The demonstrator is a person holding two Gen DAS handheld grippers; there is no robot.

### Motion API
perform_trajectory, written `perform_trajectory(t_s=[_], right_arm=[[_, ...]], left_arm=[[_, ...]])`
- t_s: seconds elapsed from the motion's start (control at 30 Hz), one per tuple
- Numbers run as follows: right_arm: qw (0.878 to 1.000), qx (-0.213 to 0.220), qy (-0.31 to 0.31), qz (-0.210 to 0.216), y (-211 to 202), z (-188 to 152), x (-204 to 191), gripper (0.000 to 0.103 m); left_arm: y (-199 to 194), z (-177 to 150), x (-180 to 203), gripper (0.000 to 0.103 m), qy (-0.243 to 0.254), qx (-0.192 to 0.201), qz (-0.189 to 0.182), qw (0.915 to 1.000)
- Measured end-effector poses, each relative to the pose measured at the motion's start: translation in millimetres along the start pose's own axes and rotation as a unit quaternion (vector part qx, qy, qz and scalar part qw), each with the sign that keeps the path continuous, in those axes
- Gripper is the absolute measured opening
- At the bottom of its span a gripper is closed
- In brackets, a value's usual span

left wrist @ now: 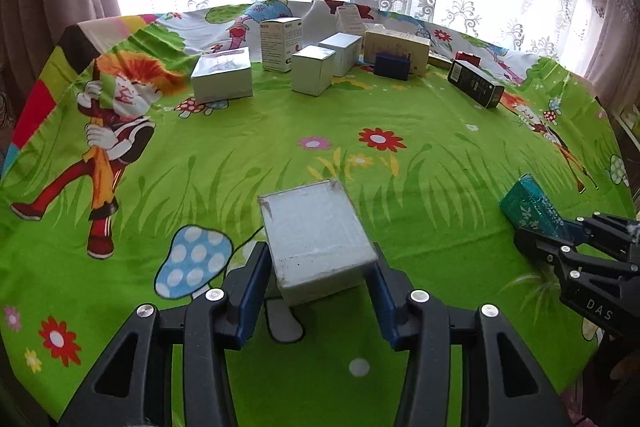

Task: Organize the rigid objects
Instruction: 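Lift and carry the teal box and white box toward the storage box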

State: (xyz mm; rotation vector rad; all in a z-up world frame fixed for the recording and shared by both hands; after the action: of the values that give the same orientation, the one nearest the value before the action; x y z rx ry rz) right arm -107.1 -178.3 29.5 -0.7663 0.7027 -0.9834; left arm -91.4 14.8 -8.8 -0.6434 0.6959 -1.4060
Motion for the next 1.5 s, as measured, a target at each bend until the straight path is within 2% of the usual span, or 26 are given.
perform_trajectory(t_s=[0.07,0.23,0.43,0.6,0.7,0.83,1.07,1.3,1.37,1.5], right_arm=[[1.000,-0.003,-0.007,0.011,-3,-3,-9,0.033],[0.999,-0.004,-0.020,0.028,-18,-19,-23,0.033],[0.999,0.008,0.006,0.031,-48,-36,-9,0.033],[1.000,0.015,0.024,0.012,-73,-49,8,0.033],[0.999,0.040,0.032,-0.004,-99,-40,20,0.033],[0.993,0.108,0.025,-0.029,-155,-13,28,0.033],[0.979,0.188,0.023,-0.077,-237,-3,31,0.033],[0.960,0.238,0.023,-0.147,-297,-17,41,0.033],[0.955,0.243,0.029,-0.167,-308,-26,48,0.033],[0.949,0.242,0.051,-0.196,-320,-51,66,0.033]], left_arm=[[-6,-8,-5,0.049,-0.008,-0.001,-0.001,1.0000],[-22,-19,0,0.049,0.010,0.005,-0.005,0.9999],[-45,-24,31,0.049,0.075,0.031,-0.021,0.9965],[-60,-22,57,0.049,0.113,0.040,-0.038,0.9921],[-82,-7,70,0.049,0.126,0.063,-0.043,0.9891],[-125,22,84,0.049,0.130,0.117,-0.055,0.9831],[-198,58,121,0.049,0.144,0.210,-0.072,0.9645],[-253,59,164,0.049,0.158,0.284,-0.117,0.9386],[-262,53,179,0.049,0.172,0.296,-0.130,0.9306],[-265,39,209,0.049,0.204,0.292,-0.159,0.9207]])
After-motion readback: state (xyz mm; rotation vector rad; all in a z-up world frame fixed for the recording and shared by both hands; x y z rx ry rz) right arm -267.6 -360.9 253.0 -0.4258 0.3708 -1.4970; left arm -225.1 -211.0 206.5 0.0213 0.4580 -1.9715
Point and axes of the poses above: each gripper's, at about its wrist camera, not at the fingertips, and y roughly the way its jaws point, x to its right, z to its top, the point moved 4 cm from there along y, roughly the way its jaws point, and after that the axes turned 8 degrees about z, right-handed, at the moved point
